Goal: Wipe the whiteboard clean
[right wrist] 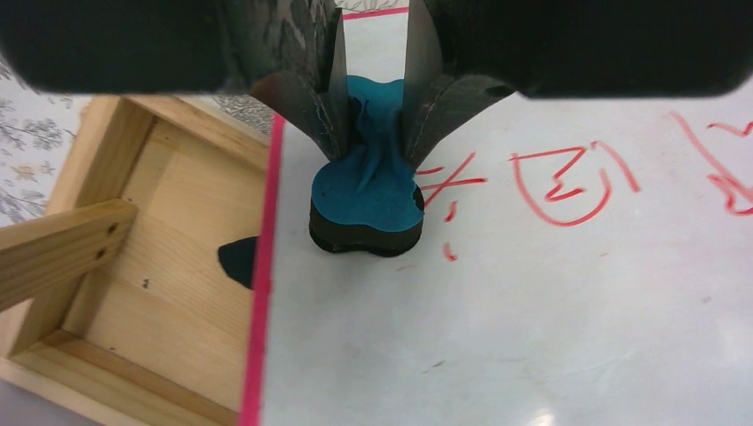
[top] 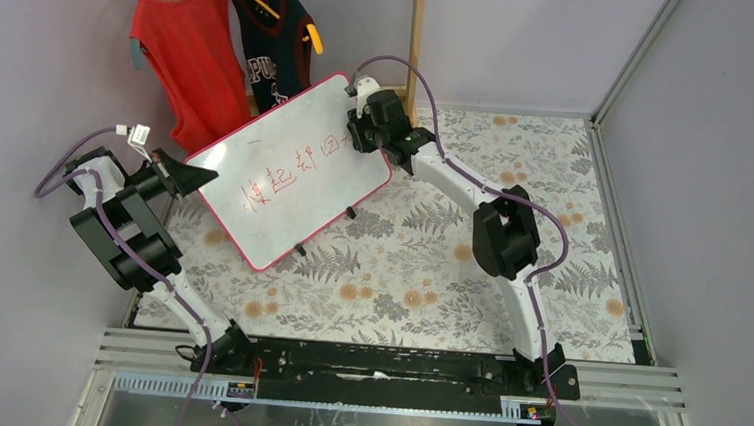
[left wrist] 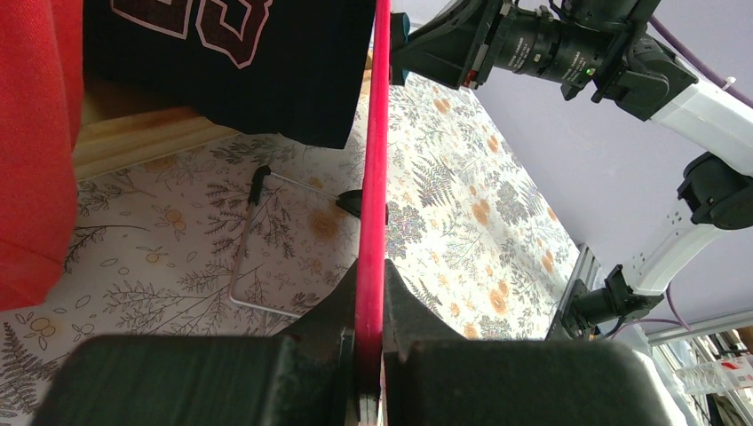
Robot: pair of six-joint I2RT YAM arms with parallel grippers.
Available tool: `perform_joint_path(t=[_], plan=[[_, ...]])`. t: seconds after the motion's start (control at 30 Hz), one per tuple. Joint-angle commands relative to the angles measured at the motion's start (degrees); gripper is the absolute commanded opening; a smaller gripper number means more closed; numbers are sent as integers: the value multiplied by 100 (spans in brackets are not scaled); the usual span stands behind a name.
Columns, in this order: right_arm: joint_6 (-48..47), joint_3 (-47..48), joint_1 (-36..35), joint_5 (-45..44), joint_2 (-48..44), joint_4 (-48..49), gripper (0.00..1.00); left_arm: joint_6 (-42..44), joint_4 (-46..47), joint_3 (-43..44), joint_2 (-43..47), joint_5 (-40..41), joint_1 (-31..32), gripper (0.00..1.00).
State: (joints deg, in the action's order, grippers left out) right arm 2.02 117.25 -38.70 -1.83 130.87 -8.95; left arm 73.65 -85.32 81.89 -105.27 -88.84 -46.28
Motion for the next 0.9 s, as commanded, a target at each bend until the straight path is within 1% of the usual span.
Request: perform_joint_path(t=[0.0, 0.17, 0.23, 0.4, 0.63, 0.87], plan=[[126, -180, -269, 543, -528, 426, 0, 304, 197, -53, -167, 613, -64, 0], [-24, -376, -543, 975, -698, 581, 0, 306, 200, -74, -129, 629, -61, 0], [-83, -367, -605, 987, -707, 626, 0, 299, 199, -72, -112, 644, -61, 0], [-332, 110, -579, 426, -415, 327, 0, 293, 200, -63, -90, 679, -63, 0], [-530, 540, -254, 1, -164, 63, 0, 303, 200, -59, -92, 697, -82, 0], [-470, 649, 115, 21, -88, 58, 0, 300, 199, -33, -119, 734, -109, 0]])
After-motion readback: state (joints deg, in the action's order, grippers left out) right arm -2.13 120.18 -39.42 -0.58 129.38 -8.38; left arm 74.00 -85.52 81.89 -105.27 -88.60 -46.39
